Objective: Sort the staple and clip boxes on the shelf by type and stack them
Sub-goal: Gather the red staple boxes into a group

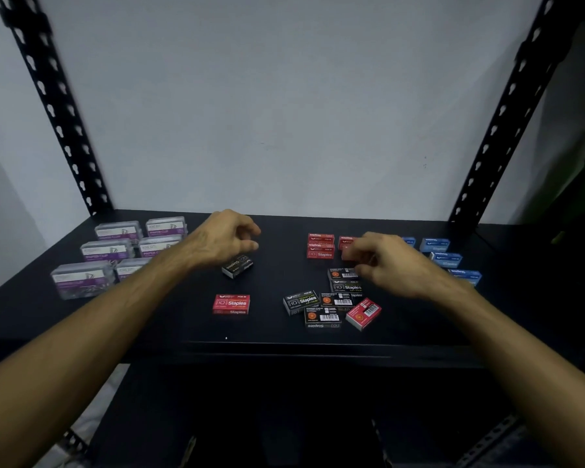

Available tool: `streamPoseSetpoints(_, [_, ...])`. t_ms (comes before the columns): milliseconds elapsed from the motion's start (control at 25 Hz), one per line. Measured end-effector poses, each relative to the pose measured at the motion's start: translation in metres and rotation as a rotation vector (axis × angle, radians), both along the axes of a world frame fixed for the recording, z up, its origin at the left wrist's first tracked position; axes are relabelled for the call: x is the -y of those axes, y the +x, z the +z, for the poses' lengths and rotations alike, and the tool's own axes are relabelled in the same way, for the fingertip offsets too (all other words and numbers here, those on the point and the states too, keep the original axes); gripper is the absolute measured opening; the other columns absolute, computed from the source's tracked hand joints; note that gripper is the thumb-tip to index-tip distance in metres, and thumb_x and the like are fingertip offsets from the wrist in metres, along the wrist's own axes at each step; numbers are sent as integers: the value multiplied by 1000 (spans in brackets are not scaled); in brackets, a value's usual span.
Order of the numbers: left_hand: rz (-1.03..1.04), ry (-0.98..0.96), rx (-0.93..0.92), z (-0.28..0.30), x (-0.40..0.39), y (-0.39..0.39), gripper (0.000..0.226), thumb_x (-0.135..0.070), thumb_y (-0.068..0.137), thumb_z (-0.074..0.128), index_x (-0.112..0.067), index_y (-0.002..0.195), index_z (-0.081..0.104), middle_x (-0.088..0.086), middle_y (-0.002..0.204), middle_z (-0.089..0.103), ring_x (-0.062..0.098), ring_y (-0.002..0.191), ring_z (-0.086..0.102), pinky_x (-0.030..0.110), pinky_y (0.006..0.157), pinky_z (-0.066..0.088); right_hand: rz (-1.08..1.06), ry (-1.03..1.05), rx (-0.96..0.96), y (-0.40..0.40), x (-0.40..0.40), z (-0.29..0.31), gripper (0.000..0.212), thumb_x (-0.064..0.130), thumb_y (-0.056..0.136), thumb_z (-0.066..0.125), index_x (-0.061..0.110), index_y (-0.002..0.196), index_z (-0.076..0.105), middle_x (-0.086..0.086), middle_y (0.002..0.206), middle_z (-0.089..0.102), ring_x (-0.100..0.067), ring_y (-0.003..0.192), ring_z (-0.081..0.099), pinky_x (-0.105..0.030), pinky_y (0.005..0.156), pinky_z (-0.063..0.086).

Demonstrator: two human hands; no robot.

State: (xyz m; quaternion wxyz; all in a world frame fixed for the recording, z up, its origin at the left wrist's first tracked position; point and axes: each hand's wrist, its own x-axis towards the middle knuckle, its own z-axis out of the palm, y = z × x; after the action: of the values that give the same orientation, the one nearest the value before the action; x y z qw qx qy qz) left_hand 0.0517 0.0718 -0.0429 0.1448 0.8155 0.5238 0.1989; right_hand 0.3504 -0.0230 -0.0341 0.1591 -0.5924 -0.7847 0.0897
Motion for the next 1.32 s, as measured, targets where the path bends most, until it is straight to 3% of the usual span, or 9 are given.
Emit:
streamPoseSetpoints(240, [42, -49, -82, -6, 13, -18, 34, -33, 86, 73, -21, 117, 67, -9, 94, 66, 8, 89, 62, 23, 75, 45, 53, -139, -22, 0, 25, 5, 27, 12, 93, 64, 25, 116, 65, 21, 99, 55, 5, 90, 55, -11, 71, 44])
streamPoseSetpoints(520, [-145, -217, -90, -3, 48, -26, 27, -38, 80, 77, -28, 105, 71, -11, 92, 70, 5, 87, 66, 22, 73, 49, 84, -296, 5, 3, 45, -3, 26, 13, 89, 69, 34, 105, 67, 21, 103, 57, 1, 94, 58, -20, 83, 50])
streamPoseSetpoints(600, [-183, -289, -154, -4, 54, -29, 31, -38, 76, 81, -28, 104, 71, -9, 86, 71, 8, 81, 67, 26, 75, 52, 75, -318, 54, 2, 49, -5, 27, 15, 88, 69, 35, 107, 68, 16, 107, 55, -3, 96, 57, -26, 88, 50])
streamPoseSetpoints(680, [-198, -333, -208, -7, 57, -29, 28, -32, 76, 82, -27, 101, 71, -9, 84, 73, 6, 76, 67, 26, 77, 53, 70, -305, 89, 1, 52, -6, 30, 16, 87, 70, 33, 112, 67, 15, 108, 51, -3, 94, 54, -22, 84, 47])
streamPoseSetpoints(800, [-191, -329, -226, -7, 62, -27, 22, -25, 78, 81, -27, 97, 71, -9, 84, 73, 6, 73, 67, 23, 72, 52, 70, -281, 112, -2, 54, -6, 36, 12, 88, 69, 28, 120, 65, 17, 104, 47, 1, 86, 50, -14, 73, 38])
streamPoseSetpoints(1040, [-176, -279, -217, -7, 64, -18, 32, -22, 74, 83, -25, 95, 60, -3, 89, 67, 12, 76, 63, 23, 64, 47, 54, -244, 120, -3, 56, -9, 34, 14, 87, 69, 26, 119, 64, 12, 109, 47, 1, 88, 49, -15, 74, 37])
streamPoseSetpoints(1320, [-185, -229, -124, -13, 60, -12, 28, -17, 76, 82, -23, 94, 62, 0, 89, 67, 12, 74, 63, 23, 65, 51, 67, -272, 124, -1, 58, -9, 27, 25, 86, 73, 27, 111, 62, 17, 103, 48, -2, 87, 52, -15, 69, 37])
